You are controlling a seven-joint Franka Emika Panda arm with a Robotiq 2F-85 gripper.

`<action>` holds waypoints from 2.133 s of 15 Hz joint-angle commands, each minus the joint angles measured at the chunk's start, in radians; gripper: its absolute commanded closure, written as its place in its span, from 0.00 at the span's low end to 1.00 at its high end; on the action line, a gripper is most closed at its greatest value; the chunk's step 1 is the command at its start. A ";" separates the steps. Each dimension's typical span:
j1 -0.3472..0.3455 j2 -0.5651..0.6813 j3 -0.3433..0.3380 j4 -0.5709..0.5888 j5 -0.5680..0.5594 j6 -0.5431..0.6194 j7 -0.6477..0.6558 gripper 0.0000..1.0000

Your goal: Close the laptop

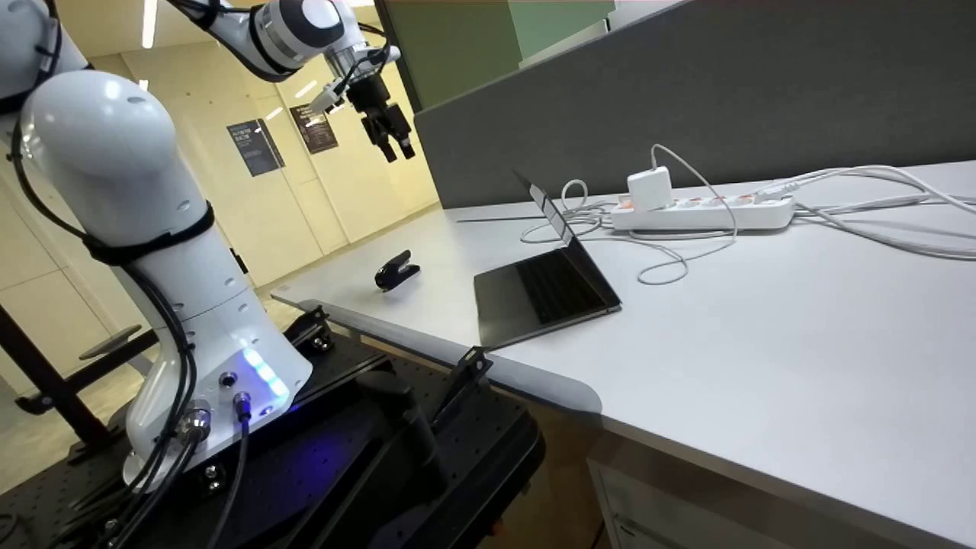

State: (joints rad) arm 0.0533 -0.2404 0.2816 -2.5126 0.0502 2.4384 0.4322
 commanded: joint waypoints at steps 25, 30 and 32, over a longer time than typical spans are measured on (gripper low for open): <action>-0.277 -0.216 -0.334 -0.154 0.027 0.129 -0.060 0.00; -0.340 -0.118 -0.366 -0.085 0.022 0.101 -0.037 0.00; -0.367 -0.068 -0.375 -0.054 0.010 0.100 -0.024 0.00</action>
State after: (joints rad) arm -0.2839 -0.3922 -0.0816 -2.6421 0.0754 2.5624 0.3638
